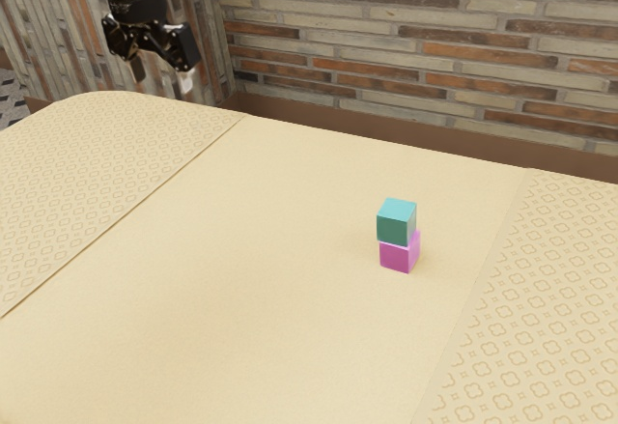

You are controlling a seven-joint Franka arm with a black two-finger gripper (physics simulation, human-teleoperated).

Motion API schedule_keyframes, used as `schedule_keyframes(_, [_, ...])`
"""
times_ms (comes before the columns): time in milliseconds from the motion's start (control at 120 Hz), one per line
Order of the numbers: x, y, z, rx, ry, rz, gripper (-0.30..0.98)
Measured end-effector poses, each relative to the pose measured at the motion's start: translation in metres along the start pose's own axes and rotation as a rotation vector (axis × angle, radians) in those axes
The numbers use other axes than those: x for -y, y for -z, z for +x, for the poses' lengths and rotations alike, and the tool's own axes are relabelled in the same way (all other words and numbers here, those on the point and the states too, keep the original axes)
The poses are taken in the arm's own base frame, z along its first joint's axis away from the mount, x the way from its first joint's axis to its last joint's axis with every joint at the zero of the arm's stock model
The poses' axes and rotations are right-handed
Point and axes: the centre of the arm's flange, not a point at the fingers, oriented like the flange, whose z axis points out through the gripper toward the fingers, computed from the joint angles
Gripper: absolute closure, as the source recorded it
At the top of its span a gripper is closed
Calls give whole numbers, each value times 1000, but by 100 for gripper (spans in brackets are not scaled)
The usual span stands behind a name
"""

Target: Pick up the blue block with one arm, and put the blue block on the table with one arm

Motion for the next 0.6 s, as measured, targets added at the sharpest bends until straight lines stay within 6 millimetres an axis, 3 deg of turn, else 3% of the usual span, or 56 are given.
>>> schedule_keyframes(200, [2,2,-2,7,12,0,0])
schedule_keyframes(217, [3,11,-2,-7,14,1,0])
schedule_keyframes(275, [7,82,-13,-125,25,-1,0])
schedule_keyframes(300, [9,102,-20,-155,29,-2,0])
schedule_keyframes(383, [11,123,-28,-175,37,-4,0])
schedule_keyframes(450, [11,117,-21,-166,40,-5,0])
schedule_keyframes(525, [4,84,6,-120,28,-9,0])
schedule_keyframes(600, [-40,43,35,-72,-47,-21,0])
